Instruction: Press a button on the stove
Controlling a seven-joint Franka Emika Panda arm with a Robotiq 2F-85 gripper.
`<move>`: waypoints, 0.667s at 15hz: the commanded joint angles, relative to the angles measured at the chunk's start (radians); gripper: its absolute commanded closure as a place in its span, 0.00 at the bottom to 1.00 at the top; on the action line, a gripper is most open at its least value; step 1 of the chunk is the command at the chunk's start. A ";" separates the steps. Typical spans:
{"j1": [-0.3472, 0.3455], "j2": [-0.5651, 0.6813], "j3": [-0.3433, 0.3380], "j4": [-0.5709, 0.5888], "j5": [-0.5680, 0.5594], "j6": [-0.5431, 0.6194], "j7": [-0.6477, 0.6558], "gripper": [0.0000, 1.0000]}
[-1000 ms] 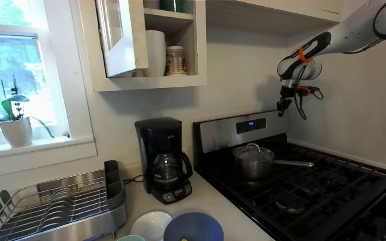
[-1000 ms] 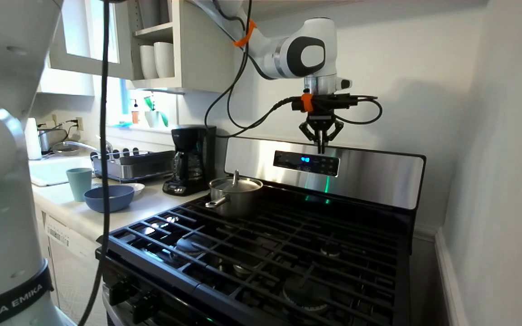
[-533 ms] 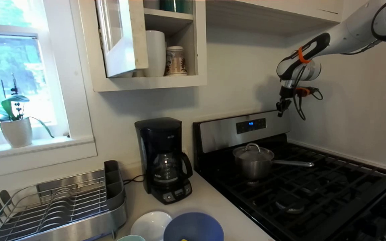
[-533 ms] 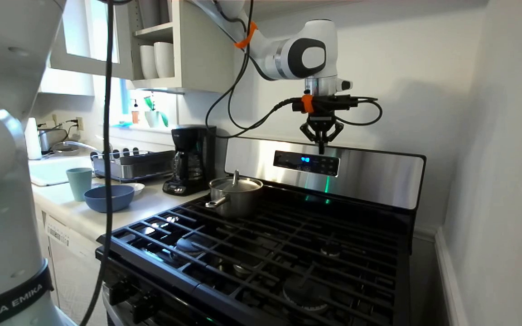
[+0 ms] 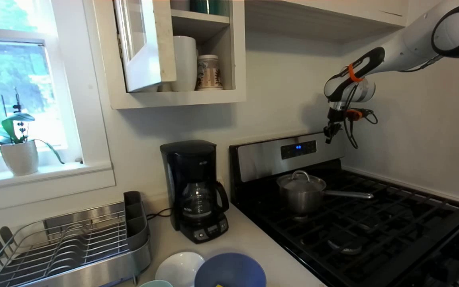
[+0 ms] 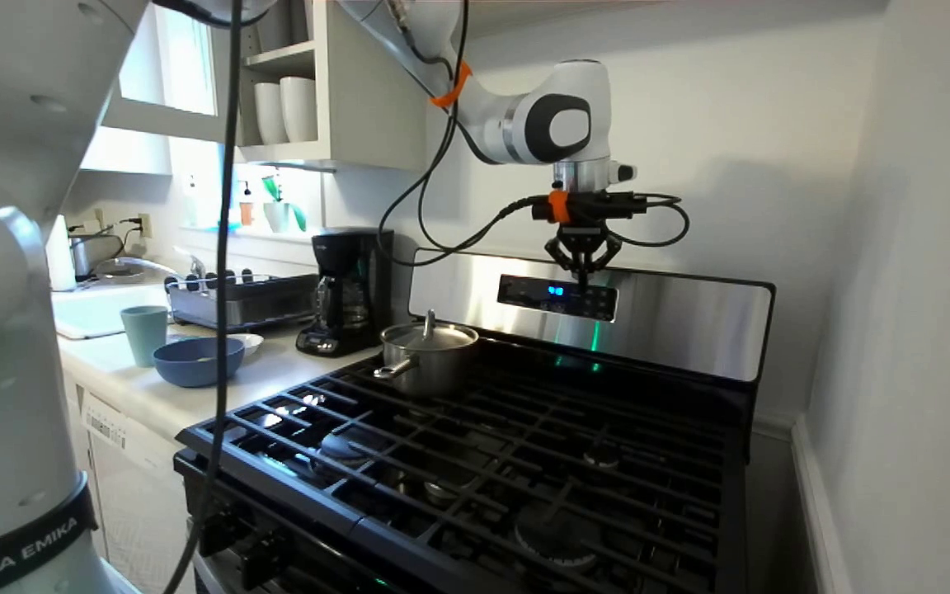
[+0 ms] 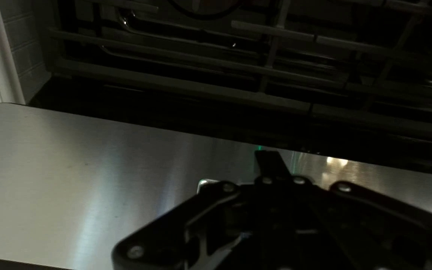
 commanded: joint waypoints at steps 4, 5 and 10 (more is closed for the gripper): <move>-0.049 0.096 0.049 0.097 0.028 0.089 0.023 1.00; -0.055 0.105 0.055 0.104 0.031 0.100 0.026 1.00; -0.077 0.147 0.087 0.148 0.048 0.131 0.049 1.00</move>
